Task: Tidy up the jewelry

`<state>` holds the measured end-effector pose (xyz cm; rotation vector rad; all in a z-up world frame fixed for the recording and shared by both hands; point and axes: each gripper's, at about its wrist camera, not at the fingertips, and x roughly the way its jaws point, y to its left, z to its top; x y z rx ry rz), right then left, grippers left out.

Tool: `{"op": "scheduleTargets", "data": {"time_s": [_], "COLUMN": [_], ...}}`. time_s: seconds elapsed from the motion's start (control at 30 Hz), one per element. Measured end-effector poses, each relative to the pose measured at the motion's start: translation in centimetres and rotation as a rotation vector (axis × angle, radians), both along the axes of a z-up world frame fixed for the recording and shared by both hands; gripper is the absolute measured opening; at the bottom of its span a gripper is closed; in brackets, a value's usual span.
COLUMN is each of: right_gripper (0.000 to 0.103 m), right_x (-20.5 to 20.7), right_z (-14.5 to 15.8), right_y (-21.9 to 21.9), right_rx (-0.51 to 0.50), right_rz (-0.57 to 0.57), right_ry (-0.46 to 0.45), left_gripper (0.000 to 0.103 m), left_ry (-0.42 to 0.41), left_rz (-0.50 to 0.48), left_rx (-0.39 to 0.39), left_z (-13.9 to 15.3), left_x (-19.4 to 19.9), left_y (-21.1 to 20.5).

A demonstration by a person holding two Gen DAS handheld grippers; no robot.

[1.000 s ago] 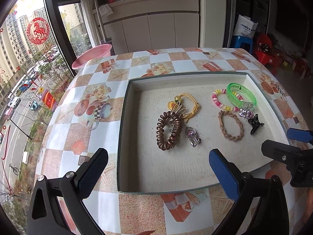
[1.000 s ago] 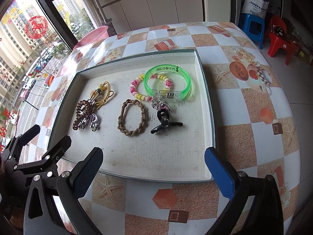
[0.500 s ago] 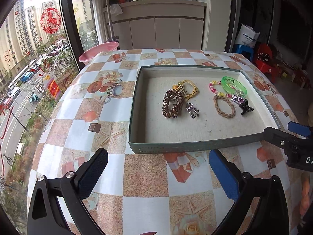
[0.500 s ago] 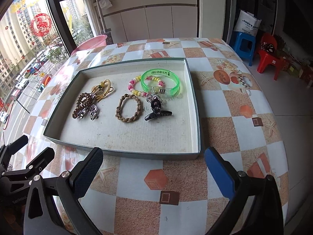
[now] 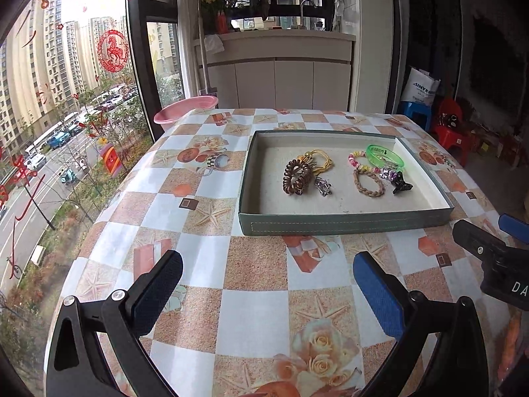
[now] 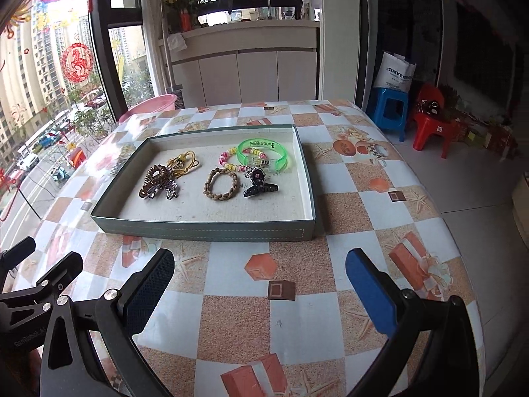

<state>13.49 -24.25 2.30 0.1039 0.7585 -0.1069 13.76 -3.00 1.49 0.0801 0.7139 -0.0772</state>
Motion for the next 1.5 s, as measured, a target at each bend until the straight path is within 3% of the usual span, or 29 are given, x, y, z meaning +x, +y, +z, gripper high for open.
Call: {"op": "scheduleTargets", "data": {"time_s": [0.1, 0.27, 0.4, 0.83, 1.5], "right_gripper": [0.103, 0.103, 0.103, 0.103, 0.103], "right_x": [-1.4, -2.5, -2.7, -0.4, 1.6], "right_z": [0.4, 0.6, 0.9, 0.4, -0.6], "right_y": [0.5, 0.7, 0.8, 0.4, 0.3], "right_rx": [-0.024, -0.031, -0.034, -0.018, -0.059], "right_rz": [0.000, -0.011, -0.014, -0.018, -0.008], "right_ry": [-0.019, -0.032, -0.046, 0.004, 0.040], "left_gripper": [0.103, 0.103, 0.103, 0.103, 0.103], "left_ry": [-0.022, -0.004, -0.022, 0.035, 0.059], "left_rz": [-0.001, -0.003, 0.000, 0.026, 0.056], "left_rx": [0.012, -0.052, -0.028, -0.016, 0.011], "left_z": [0.4, 0.5, 0.7, -0.6, -1.7], "left_x": [-1.0, -1.4, -1.5, 0.6, 2.7], "left_y": [-0.1, 0.2, -0.2, -0.1, 0.5]}}
